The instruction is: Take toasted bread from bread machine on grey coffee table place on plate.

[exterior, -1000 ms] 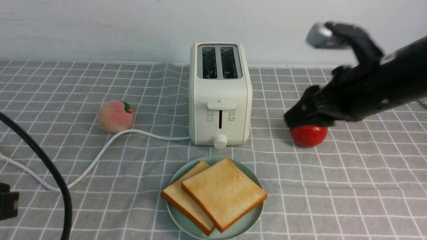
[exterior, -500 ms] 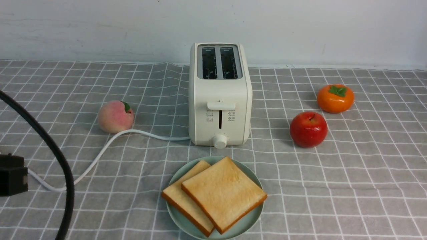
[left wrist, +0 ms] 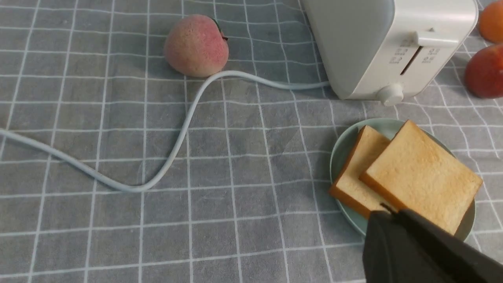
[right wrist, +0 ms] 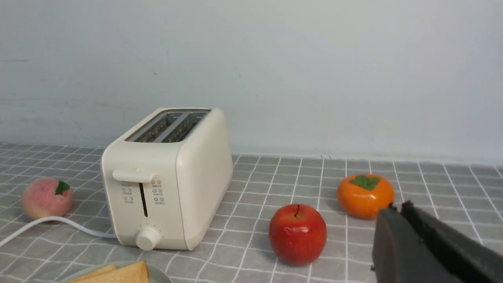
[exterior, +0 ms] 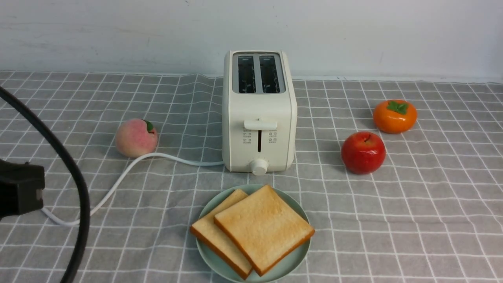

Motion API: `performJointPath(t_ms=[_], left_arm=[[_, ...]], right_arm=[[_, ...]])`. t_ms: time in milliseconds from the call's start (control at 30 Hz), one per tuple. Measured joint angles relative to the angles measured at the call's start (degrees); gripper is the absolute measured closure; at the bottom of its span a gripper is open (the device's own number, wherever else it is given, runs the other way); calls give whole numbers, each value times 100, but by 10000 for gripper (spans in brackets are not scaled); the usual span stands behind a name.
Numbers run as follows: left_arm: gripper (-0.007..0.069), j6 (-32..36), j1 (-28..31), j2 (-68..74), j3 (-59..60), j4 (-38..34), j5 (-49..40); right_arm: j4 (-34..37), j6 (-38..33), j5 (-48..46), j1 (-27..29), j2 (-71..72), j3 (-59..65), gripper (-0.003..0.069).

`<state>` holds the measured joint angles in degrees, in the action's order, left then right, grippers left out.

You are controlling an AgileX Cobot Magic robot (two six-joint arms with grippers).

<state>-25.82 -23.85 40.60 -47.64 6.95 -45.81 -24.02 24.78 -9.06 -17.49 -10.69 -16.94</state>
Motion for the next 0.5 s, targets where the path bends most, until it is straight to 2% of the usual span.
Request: performJointPath(t_ms=[133, 267, 500], left_arm=[[638, 278, 0, -460, 348, -350, 351], [638, 379, 0, -1307, 952, -619, 1041], [638, 384, 0, -2635, 1892, -885, 1556]], right_arm=[[-329, 0, 403, 0, 30, 324, 650], [-509, 5, 432, 0, 30, 545, 646], [-626, 5, 425, 0, 30, 639, 640]])
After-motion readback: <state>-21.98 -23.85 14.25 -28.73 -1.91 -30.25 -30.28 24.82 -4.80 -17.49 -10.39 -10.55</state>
